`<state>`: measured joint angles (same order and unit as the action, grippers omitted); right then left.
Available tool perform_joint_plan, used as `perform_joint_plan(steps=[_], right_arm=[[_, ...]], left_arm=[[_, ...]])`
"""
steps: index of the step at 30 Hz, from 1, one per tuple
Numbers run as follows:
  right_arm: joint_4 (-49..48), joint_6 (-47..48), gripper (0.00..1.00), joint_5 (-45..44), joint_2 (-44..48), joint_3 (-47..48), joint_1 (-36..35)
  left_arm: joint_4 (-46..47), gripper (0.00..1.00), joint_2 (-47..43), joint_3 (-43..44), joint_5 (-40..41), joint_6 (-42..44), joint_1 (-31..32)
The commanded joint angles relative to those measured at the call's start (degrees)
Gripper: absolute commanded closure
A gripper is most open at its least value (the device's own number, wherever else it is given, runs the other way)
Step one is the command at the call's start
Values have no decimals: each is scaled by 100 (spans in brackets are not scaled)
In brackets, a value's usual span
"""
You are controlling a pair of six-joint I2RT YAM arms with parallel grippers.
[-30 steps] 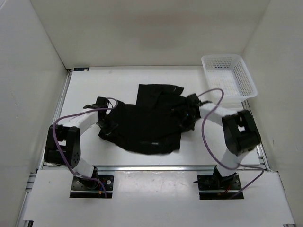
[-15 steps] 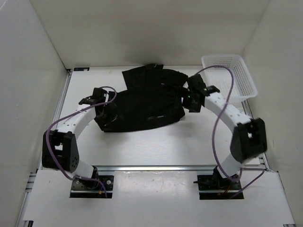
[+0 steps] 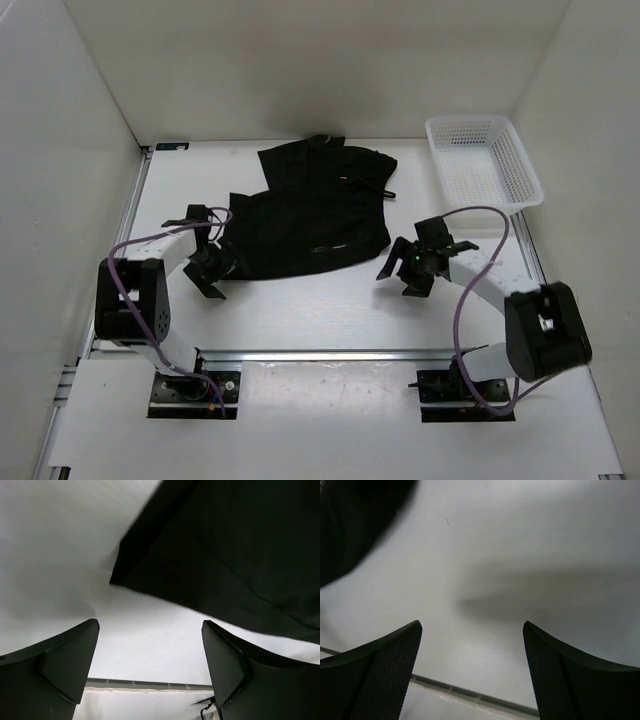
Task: Fold and stack the shorts
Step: Flatten the shorts out
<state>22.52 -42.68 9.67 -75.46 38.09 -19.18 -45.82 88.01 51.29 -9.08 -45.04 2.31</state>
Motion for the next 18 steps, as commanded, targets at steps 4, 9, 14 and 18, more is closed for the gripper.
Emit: perform_joint_plan(steps=[4,9,14,18], right_arm=[[-775,251,14,8,-1277,1279,72],[-943,251,16,96,-2278,2113,187],[-943,198,40,185,-3166,2809,134],[-566,259,100,115,-3291,3344,134]], left_arm=[[249,17,673,504,-103,-75,-37],[302,62,955,716,73,-75,-37],[302,90,955,821,73,38,-99],[302,90,903,1075,-5,161,-204]])
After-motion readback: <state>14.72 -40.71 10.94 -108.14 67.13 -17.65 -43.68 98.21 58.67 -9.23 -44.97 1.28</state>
